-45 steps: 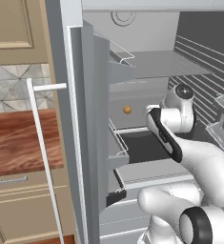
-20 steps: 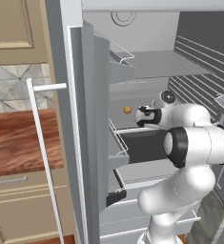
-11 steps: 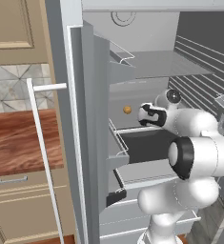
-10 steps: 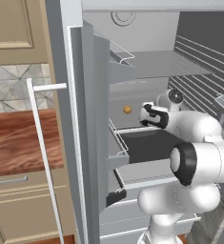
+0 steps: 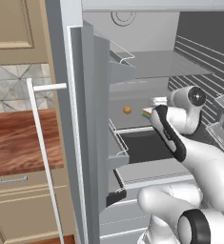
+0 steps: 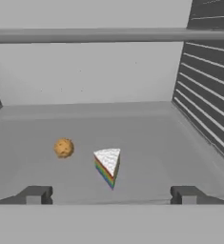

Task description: Place the mustard and ketchup from the counter to the top shelf of the fridge. If the existing items in the fridge are on the top shelf, move them to other shelves.

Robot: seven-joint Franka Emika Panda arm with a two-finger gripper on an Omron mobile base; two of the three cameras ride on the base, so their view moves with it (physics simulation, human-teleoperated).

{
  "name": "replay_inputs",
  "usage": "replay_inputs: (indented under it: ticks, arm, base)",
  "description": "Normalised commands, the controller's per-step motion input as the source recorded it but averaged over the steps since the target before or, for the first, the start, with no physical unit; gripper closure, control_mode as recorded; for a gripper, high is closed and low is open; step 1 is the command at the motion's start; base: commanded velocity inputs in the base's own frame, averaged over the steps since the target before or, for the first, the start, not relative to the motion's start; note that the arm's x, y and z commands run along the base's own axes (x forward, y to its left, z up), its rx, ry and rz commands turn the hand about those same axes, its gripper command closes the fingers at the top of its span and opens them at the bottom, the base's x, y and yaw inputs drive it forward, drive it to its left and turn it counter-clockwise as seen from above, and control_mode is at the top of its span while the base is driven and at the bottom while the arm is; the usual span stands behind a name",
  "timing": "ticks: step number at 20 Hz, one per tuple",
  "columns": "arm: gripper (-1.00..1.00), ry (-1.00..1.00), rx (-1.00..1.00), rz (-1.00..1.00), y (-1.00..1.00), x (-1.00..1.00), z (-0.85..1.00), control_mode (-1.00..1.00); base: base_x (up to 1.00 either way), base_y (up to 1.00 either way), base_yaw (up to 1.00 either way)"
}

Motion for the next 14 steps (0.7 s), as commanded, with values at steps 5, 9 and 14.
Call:
replay_inputs:
  ticks: [5,9,14]
  arm:
    - [-1.0,0.0,0.0,0.0,0.0,-1.0,0.74,-1.0]
    - [-1.0,0.09,0.0,0.0,0.0,-1.0,0.19,-1.0]
    - [-1.0,0.2,0.0,0.0,0.11,-1.0,0.01,-1.0]
  base:
    - [0.0,0.0,0.0]
    - [0.0,0.0,0.0]
    - [0.0,0.0,0.0]
